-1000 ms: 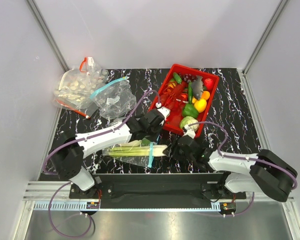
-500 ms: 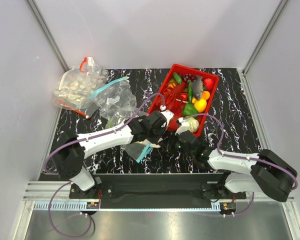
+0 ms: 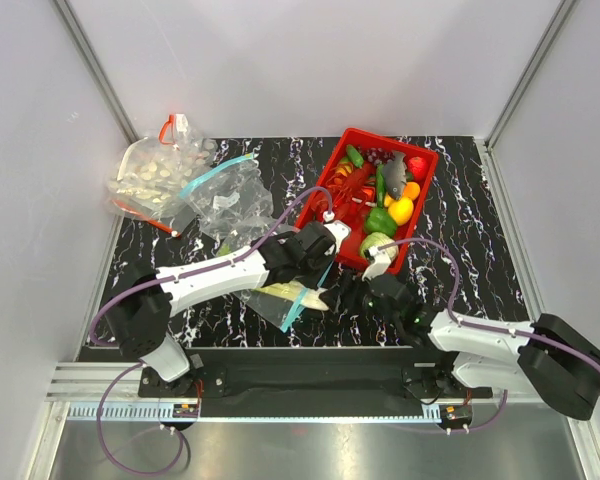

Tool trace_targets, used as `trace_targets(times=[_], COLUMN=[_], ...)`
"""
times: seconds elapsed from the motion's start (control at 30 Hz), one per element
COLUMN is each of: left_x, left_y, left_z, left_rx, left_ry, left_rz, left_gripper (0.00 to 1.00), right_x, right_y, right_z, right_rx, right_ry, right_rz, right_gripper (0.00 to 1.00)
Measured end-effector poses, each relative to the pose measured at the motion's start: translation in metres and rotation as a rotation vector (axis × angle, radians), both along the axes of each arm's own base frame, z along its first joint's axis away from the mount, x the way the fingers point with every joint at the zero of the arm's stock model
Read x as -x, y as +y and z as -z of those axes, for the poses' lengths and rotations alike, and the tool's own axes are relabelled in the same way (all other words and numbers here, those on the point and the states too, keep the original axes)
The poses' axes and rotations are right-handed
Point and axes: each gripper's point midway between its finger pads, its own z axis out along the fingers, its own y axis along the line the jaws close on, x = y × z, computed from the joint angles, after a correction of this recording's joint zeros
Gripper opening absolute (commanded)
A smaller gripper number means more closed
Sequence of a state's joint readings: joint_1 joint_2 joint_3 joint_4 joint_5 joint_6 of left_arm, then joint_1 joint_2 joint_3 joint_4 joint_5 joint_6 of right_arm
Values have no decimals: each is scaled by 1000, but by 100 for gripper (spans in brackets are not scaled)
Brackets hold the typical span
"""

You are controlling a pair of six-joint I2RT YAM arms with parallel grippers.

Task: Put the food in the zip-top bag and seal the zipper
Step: Adjust the fake vegetable in the zipper food storage bag.

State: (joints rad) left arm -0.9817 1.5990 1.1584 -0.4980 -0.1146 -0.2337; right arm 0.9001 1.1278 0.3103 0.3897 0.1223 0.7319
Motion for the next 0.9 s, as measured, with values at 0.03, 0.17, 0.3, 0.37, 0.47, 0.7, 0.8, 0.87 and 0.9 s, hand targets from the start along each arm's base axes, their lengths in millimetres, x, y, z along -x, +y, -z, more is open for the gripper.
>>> trace_targets(times=[0.03,0.17,0.3,0.37,0.47,0.7,0.8,0.87,0.9], left_x=[0,0,0,-1,-2,-1,-4,-7,-9], left_y=[0,0,0,0,-1,-5,-4,-2,-1], left_z=[0,0,0,0,3,11,11,10,9], left_rx=[-1,-1,-2,-7,-20,-74,-105,-127,-138], left_ry=[0,-1,-3,-7,-13,-43,-69,-88,-100], left_rz=[0,-1,0,-2,3,20,9,-3,-6], left_gripper=[21,21,22,24,31,33,22,10,5], right_x=[3,12,13,13,7,3,2,3,2], right_y=[-4,-13,-12,-10,6,22,21,19,18], right_z=[5,22,36,46,48,50,47,42,37], right_rx=[4,27,42,53,20,-39,-33,-24,-25], right_ry=[7,38,83,109,120,127,111,95,77], right_rz=[1,3,7,10,-2,-25,-31,-36,-37], right_gripper=[80,81,79,77,58,18,10,6,5])
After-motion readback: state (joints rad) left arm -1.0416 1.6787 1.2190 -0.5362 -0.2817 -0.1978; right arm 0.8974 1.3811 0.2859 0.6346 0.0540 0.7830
